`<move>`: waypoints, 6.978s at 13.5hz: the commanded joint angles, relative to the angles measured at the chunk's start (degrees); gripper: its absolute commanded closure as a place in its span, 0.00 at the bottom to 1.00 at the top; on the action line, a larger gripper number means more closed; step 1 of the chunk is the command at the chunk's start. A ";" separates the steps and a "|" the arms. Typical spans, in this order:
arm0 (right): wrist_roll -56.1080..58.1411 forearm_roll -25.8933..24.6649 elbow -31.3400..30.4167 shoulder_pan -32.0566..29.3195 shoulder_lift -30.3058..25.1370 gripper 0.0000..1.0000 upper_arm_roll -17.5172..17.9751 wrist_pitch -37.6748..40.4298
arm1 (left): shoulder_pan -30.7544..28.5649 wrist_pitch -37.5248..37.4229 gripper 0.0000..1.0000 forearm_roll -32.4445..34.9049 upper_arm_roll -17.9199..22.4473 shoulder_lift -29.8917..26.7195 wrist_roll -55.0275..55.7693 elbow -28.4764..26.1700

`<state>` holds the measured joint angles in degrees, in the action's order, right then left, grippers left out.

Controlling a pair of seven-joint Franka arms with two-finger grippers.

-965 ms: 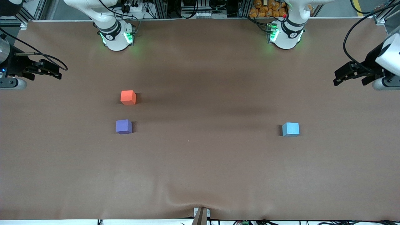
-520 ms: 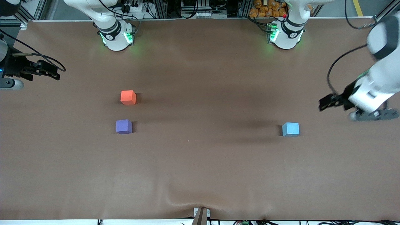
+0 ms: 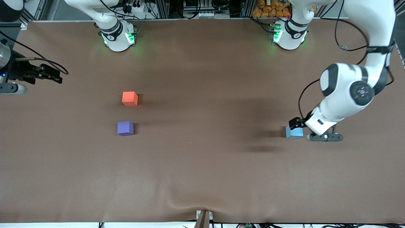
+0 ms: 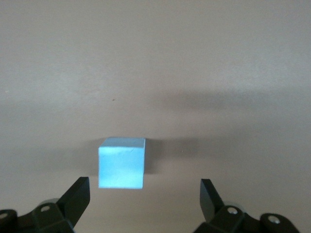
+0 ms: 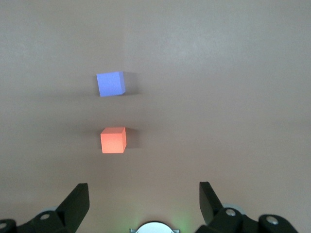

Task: Place blue block between orange and purple blocks
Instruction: 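Reach down and grasp the light blue block with the left gripper, then carry the blue block toward the table middle while the right gripper approaches, then set the blue block down mid-table and open the left gripper, then grasp the blue block with the right gripper while the left gripper withdraws, then carry the blue block with the right gripper toward the orange block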

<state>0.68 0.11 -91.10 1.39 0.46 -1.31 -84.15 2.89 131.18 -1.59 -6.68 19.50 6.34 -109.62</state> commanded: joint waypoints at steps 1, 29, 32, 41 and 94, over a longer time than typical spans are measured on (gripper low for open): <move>-0.68 -0.90 -0.13 0.37 -0.37 0.00 0.17 -0.40 | -0.42 5.39 0.00 -0.08 0.18 4.22 -0.97 -0.68; -19.58 5.96 10.15 22.86 24.06 0.00 0.43 -20.70 | 17.03 8.13 1.00 3.09 -0.70 12.30 0.16 7.89; -18.70 6.13 9.54 23.13 24.15 0.00 0.43 -20.61 | 26.09 8.13 1.00 2.82 -0.70 20.81 3.32 19.67; -12.55 6.40 7.95 22.95 24.24 0.00 0.43 -21.05 | 39.82 10.33 0.00 2.90 -0.09 33.86 21.33 35.79; -10.01 -0.72 -27.28 14.80 14.41 0.65 -0.10 -37.49 | 1.33 -37.40 0.00 3.70 0.44 -5.70 5.62 33.77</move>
<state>-12.42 0.52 -112.10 19.22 20.21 -2.62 -119.97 4.89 93.54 1.25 -5.63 15.16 11.91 -74.78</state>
